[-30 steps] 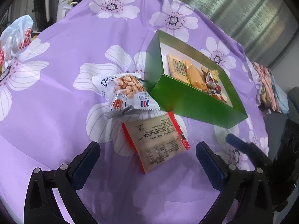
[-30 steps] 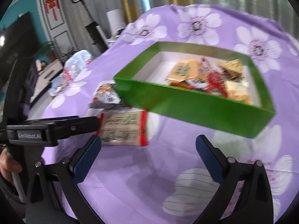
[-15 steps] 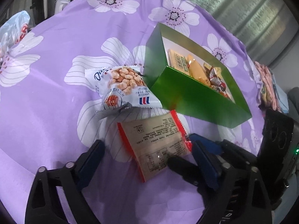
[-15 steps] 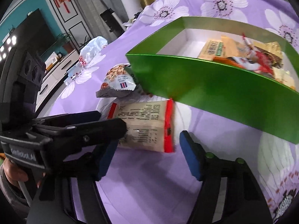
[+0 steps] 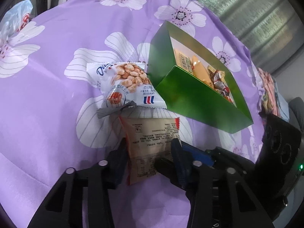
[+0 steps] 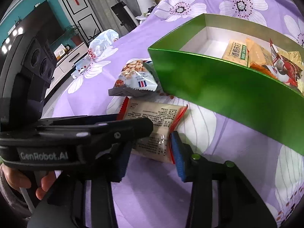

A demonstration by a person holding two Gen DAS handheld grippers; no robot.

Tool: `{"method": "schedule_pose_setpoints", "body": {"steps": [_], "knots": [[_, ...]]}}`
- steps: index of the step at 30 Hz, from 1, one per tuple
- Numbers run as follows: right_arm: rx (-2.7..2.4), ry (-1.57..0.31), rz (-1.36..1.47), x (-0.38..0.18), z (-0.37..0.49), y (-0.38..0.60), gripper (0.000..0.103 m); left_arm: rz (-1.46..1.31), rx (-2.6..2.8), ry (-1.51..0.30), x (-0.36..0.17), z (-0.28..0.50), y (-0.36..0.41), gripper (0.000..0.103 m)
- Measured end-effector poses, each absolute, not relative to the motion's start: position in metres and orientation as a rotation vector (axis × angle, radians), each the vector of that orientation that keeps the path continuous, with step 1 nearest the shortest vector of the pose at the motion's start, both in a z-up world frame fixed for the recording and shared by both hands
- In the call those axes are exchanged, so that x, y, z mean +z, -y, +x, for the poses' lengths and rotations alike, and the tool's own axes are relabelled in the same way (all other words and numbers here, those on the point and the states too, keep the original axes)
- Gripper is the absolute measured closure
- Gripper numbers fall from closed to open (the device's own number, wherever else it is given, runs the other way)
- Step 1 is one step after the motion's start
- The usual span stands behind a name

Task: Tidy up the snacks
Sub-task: 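Close the left tool on the cream red-edged bag and lift it, then carry the cream bag over the green box and lower it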

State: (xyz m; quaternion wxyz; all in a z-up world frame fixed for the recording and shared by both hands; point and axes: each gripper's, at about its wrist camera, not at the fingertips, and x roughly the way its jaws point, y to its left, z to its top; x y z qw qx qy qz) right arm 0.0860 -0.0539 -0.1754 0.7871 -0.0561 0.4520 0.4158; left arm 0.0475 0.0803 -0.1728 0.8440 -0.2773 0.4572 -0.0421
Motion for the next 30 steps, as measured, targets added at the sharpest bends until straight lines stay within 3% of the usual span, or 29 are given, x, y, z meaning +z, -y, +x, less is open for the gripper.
{"method": "schedule_pose_setpoints", "body": {"steps": [5,30], "knots": [[0.891,-0.95,-0.125,-0.168,0.073,0.06,0.079,-0.557,-0.094,-0.96,-0.164,0.038,-0.074,0.059],[0.753,-0.744,-0.06,-0.099,0.044,0.121,0.08,-0.353,-0.209,-0.817,-0.081,0.036,-0.011,0.059]]}}
